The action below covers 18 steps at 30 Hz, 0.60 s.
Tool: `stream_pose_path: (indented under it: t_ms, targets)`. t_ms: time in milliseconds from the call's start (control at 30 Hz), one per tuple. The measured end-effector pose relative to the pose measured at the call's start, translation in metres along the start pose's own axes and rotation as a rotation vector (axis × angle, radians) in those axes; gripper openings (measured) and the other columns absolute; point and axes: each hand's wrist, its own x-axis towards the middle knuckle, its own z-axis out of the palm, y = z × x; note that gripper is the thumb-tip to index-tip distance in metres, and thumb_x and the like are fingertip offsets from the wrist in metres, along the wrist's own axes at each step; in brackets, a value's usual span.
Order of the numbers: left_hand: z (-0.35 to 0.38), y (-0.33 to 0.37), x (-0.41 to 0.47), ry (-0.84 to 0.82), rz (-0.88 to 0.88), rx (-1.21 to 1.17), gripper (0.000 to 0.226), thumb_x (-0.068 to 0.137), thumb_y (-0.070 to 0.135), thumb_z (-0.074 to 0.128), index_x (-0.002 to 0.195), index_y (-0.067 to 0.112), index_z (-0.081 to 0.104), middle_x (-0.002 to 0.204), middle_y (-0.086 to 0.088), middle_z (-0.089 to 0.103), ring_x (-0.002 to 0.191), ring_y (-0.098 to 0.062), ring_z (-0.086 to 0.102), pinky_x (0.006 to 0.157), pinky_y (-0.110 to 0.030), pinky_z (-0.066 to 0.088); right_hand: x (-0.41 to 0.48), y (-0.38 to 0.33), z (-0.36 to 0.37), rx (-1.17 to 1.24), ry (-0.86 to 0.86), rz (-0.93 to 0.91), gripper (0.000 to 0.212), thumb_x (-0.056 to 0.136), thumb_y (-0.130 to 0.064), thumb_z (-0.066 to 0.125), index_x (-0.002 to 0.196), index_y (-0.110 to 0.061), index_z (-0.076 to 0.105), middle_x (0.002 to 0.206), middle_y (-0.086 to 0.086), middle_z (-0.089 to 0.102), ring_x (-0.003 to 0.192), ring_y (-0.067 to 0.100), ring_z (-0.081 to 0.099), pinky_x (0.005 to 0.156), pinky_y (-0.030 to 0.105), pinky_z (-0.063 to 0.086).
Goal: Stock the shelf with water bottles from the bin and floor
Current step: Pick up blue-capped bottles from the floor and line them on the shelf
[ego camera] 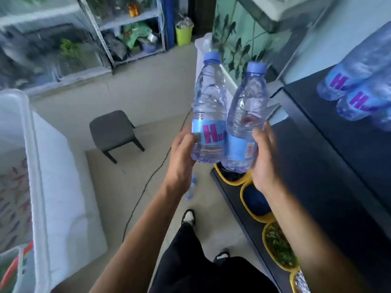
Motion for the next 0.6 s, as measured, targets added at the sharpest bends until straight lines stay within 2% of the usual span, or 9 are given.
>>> stream_pose_path:
  t_ms: [33, 133, 233, 300, 400, 433, 500, 533, 600]
  targets:
    - [0.017, 0.007, -0.004, -0.044, -0.007, -0.002, 0.051, 0.084, 0.027, 0.048, 0.117, -0.007, 0.064, 0.107, -0.038, 0.068, 0.081, -0.033, 0.068, 0.065, -0.032, 0.054, -0.006, -0.009, -0.01, 0.035, 0.058, 0.011, 0.057, 0.078, -0.05, 0.063, 0.122, -0.015, 0.059, 0.117, 0.004, 0.068, 0.109, 0.021, 0.064, 0.091, 0.038, 0.05]
    - [0.067, 0.022, -0.019, -0.149, 0.03, 0.01, 0.057, 0.079, 0.038, 0.052, 0.119, 0.0, 0.064, 0.102, -0.021, 0.074, 0.087, -0.03, 0.073, 0.073, -0.036, 0.058, -0.028, -0.039, -0.037, 0.118, 0.146, 0.051, 0.09, 0.075, -0.074, 0.069, 0.145, -0.021, 0.051, 0.142, 0.008, 0.062, 0.131, 0.032, 0.059, 0.11, 0.055, 0.045]
    - [0.115, 0.026, -0.037, -0.252, 0.1, 0.116, 0.063, 0.081, 0.047, 0.065, 0.124, 0.001, 0.063, 0.114, -0.023, 0.072, 0.103, -0.04, 0.071, 0.089, -0.05, 0.056, -0.048, -0.07, -0.069, 0.067, 0.201, -0.092, 0.098, 0.077, -0.074, 0.073, 0.15, -0.016, 0.044, 0.143, 0.011, 0.06, 0.13, 0.035, 0.059, 0.108, 0.062, 0.046]
    - [0.143, 0.02, -0.044, -0.311, 0.119, 0.168, 0.065, 0.078, 0.039, 0.075, 0.13, 0.003, 0.059, 0.118, -0.023, 0.07, 0.108, -0.035, 0.07, 0.09, -0.044, 0.058, -0.059, -0.092, -0.094, 0.06, 0.219, -0.167, 0.089, 0.077, -0.063, 0.078, 0.144, -0.014, 0.046, 0.134, 0.007, 0.066, 0.121, 0.029, 0.064, 0.101, 0.052, 0.054]
    - [0.181, 0.011, -0.049, -0.427, 0.103, 0.202, 0.079, 0.069, 0.034, 0.082, 0.137, 0.005, 0.053, 0.128, -0.027, 0.064, 0.113, -0.032, 0.068, 0.086, -0.032, 0.058, -0.066, -0.115, -0.133, 0.003, 0.27, -0.248, 0.07, 0.075, -0.054, 0.083, 0.131, -0.022, 0.056, 0.125, 0.005, 0.069, 0.116, 0.028, 0.065, 0.098, 0.05, 0.054]
    - [0.193, 0.01, -0.049, -0.463, 0.102, 0.229, 0.076, 0.067, 0.035, 0.084, 0.135, 0.014, 0.057, 0.128, -0.022, 0.065, 0.114, -0.031, 0.068, 0.086, -0.031, 0.058, -0.067, -0.12, -0.145, -0.01, 0.301, -0.275, 0.062, 0.078, -0.047, 0.08, 0.13, -0.021, 0.058, 0.125, 0.005, 0.069, 0.115, 0.028, 0.066, 0.097, 0.05, 0.054]
    - [0.214, 0.006, -0.045, -0.569, 0.119, 0.296, 0.049, 0.07, 0.032, 0.083, 0.115, 0.041, 0.069, 0.114, 0.001, 0.074, 0.105, -0.016, 0.072, 0.081, -0.026, 0.058, -0.064, -0.126, -0.167, -0.032, 0.368, -0.305, 0.052, 0.083, -0.036, 0.074, 0.128, -0.015, 0.06, 0.124, 0.005, 0.07, 0.114, 0.026, 0.067, 0.093, 0.045, 0.055]
    - [0.223, 0.003, -0.041, -0.622, 0.129, 0.316, 0.043, 0.072, 0.026, 0.084, 0.109, 0.045, 0.071, 0.106, 0.009, 0.076, 0.098, -0.009, 0.072, 0.079, -0.024, 0.058, -0.062, -0.128, -0.176, -0.039, 0.4, -0.312, 0.046, 0.084, -0.032, 0.073, 0.125, -0.015, 0.062, 0.119, 0.001, 0.073, 0.11, 0.021, 0.069, 0.088, 0.038, 0.056]
    - [0.239, -0.005, -0.026, -0.643, 0.126, 0.361, 0.05, 0.075, 0.013, 0.087, 0.115, 0.034, 0.065, 0.101, 0.011, 0.076, 0.093, -0.006, 0.073, 0.075, -0.023, 0.058, -0.056, -0.131, -0.192, -0.079, 0.47, -0.333, 0.037, 0.083, -0.03, 0.072, 0.117, -0.018, 0.065, 0.107, -0.009, 0.076, 0.099, 0.009, 0.071, 0.08, 0.023, 0.055]
